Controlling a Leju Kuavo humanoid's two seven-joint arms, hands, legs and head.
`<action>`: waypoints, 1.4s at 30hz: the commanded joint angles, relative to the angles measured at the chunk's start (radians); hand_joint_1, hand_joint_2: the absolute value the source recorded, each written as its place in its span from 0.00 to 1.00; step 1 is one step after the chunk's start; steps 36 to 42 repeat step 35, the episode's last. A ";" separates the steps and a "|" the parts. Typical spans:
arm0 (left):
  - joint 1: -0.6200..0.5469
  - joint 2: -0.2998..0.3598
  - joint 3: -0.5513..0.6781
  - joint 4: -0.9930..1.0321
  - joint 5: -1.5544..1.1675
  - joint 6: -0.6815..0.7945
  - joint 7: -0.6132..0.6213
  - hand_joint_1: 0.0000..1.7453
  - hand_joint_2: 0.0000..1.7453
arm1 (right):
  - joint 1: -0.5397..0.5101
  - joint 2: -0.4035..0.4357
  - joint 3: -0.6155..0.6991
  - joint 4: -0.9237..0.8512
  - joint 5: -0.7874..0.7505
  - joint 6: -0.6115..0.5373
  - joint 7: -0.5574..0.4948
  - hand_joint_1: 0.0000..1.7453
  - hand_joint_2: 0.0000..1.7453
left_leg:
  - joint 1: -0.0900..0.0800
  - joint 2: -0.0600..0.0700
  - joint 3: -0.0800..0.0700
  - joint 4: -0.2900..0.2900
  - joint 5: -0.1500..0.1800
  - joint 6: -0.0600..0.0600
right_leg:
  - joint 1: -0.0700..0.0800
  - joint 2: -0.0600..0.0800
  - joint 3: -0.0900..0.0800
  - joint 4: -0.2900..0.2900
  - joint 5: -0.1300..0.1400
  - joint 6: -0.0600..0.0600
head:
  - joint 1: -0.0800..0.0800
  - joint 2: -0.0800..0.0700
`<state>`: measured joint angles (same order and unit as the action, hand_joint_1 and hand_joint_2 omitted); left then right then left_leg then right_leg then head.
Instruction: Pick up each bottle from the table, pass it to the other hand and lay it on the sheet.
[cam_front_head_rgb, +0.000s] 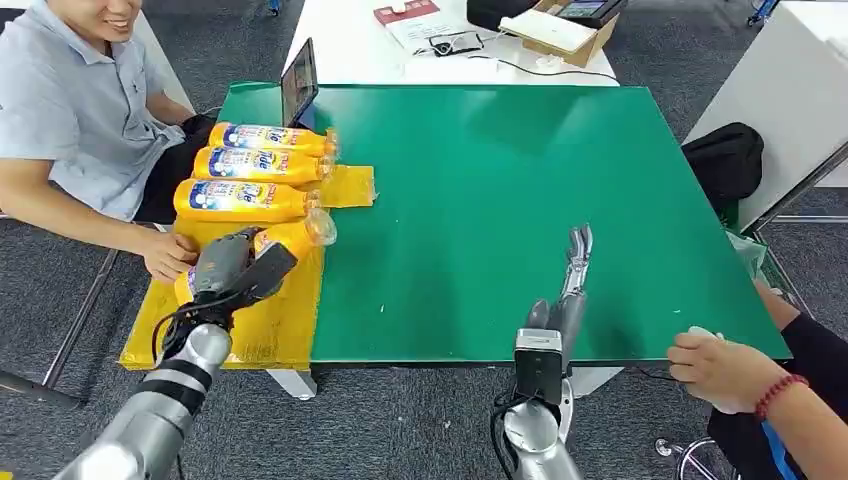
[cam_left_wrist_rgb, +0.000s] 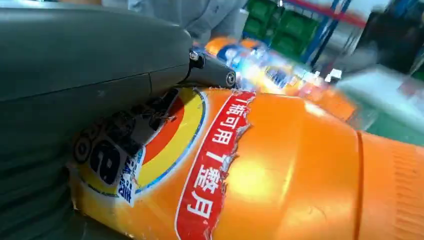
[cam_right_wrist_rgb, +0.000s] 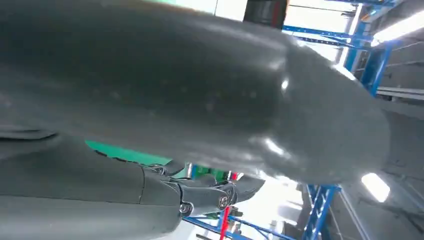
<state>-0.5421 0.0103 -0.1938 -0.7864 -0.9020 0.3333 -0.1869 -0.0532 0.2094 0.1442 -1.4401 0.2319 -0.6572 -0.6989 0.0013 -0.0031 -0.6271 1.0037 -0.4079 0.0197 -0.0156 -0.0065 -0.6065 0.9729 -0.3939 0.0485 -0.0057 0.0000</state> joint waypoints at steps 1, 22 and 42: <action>-0.226 0.011 -0.109 0.441 -0.106 -0.189 0.071 1.00 1.00 | -0.045 -0.028 0.002 0.113 -0.032 0.065 0.001 0.00 0.00 | 0.002 -0.001 0.006 0.001 -0.002 -0.001 | 0.002 -0.001 0.007 0.000 -0.002 -0.003 | 0.000 0.000; -0.096 -0.077 0.032 0.301 0.163 -0.345 -0.151 0.00 0.00 | -0.055 -0.046 0.014 0.136 -0.074 0.082 0.001 0.00 0.00 | 0.000 -0.002 0.010 -0.002 -0.001 0.000 | 0.000 -0.003 0.012 -0.002 -0.002 -0.001 | 0.000 0.000; -0.042 -0.079 0.035 0.152 0.303 -0.432 -0.220 0.00 0.00 | -0.066 -0.061 0.018 0.163 -0.073 0.086 0.001 0.00 0.00 | 0.000 0.000 0.011 -0.001 -0.002 -0.001 | 0.000 -0.001 0.013 -0.001 -0.002 -0.002 | 0.000 0.000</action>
